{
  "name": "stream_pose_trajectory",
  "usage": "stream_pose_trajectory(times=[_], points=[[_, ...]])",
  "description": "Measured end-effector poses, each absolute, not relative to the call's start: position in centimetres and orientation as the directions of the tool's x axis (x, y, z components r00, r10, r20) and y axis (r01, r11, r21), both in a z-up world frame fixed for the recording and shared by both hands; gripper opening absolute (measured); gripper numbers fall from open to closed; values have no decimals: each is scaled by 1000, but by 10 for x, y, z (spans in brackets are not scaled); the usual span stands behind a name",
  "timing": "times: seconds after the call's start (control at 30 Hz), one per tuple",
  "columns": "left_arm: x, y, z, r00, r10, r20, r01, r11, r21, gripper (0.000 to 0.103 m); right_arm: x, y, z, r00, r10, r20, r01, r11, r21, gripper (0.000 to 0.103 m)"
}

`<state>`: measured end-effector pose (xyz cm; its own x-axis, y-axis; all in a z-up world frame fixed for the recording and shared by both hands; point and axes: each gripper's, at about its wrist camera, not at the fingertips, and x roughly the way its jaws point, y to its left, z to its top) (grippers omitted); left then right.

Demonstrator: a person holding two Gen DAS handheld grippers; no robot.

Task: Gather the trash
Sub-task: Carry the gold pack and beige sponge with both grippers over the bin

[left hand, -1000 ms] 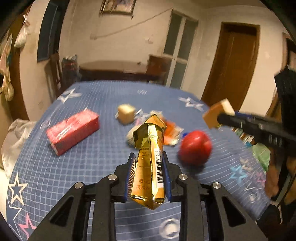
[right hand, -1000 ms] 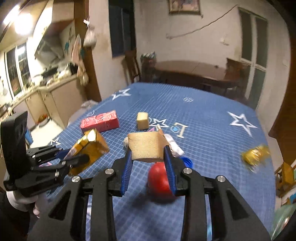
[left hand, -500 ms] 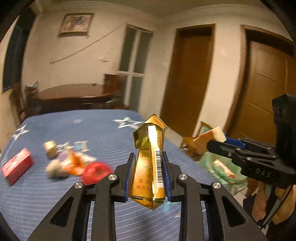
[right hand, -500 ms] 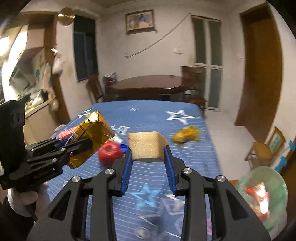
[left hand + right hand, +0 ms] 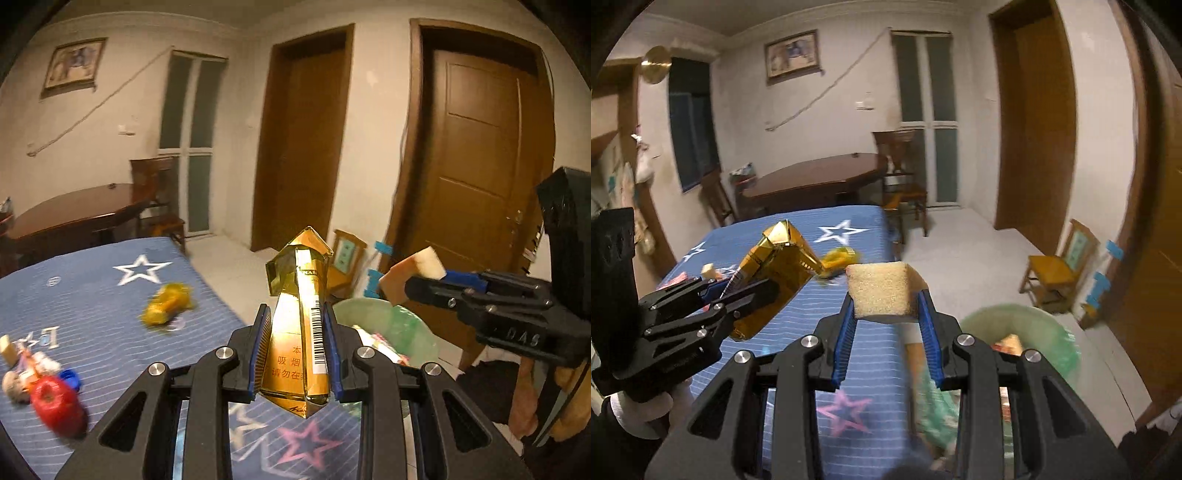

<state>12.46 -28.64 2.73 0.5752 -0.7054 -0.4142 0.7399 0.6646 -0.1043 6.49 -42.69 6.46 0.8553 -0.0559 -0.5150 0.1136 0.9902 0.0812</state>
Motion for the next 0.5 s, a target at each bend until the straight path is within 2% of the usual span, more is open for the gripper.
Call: stream_pose_trajectory(times=[0.23,0.5], points=[[138,-375,14,488,-726,-484,791,603,-107,29,65,-495,48,792,-82,-606,198,972,127,32],[155,-456,-29,403,-702,-588,818,564,-113,30,79,-557,5,690,-32,-723,251,948,197,32]])
